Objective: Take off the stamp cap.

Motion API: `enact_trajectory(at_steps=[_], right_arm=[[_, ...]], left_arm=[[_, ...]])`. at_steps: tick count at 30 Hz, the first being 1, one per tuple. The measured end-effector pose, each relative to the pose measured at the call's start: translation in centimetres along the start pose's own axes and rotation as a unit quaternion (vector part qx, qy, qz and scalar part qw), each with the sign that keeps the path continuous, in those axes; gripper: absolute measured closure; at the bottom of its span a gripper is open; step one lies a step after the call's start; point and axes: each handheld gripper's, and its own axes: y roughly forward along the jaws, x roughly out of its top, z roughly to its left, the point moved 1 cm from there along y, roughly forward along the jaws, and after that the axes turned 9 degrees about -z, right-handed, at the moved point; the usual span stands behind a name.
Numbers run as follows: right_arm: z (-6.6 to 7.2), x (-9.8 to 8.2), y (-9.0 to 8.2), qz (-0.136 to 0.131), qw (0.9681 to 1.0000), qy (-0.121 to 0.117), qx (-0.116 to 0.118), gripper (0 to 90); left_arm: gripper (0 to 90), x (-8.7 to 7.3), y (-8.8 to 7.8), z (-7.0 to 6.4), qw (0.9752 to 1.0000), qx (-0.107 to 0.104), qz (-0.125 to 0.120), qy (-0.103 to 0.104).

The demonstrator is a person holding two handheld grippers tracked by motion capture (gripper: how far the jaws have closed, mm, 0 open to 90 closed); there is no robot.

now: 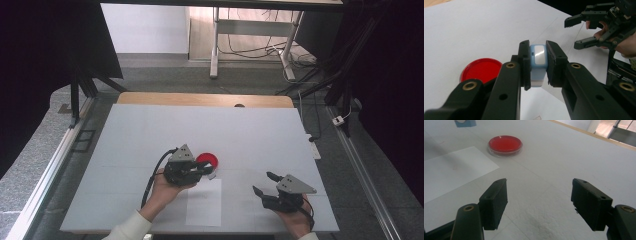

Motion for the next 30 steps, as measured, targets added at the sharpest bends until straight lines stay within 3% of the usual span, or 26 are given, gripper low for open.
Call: enact_trajectory(at_steps=[30], right_arm=[[2.7, 0.4, 3.1, 0.005, 0.9992, -0.016, 0.037, 29.0]], left_arm=[[74.8, -0.3, 0.4, 0.0, 1.0, -0.005, 0.007, 0.001]])
